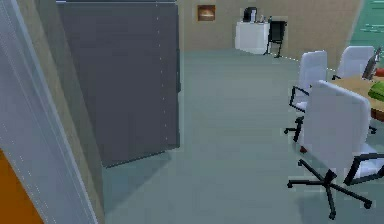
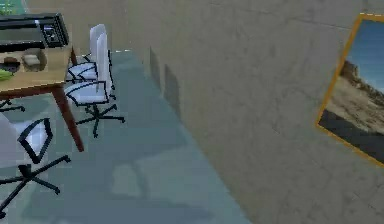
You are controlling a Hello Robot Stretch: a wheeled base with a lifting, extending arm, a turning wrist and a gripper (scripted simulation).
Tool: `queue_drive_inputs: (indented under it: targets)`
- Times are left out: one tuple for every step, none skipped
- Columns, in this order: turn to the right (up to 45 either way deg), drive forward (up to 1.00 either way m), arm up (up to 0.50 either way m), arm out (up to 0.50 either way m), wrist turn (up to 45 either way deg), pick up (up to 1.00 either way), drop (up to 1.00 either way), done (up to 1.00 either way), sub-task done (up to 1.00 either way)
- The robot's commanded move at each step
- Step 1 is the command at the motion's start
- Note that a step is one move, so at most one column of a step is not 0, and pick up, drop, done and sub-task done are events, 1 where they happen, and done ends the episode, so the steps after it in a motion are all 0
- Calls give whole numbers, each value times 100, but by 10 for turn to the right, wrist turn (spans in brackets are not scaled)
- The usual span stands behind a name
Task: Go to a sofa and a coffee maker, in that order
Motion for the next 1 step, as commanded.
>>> queue_drive_inputs:
  targets:
    - [0, 45, 0, 0, 0, 0, 0, 0, 0]
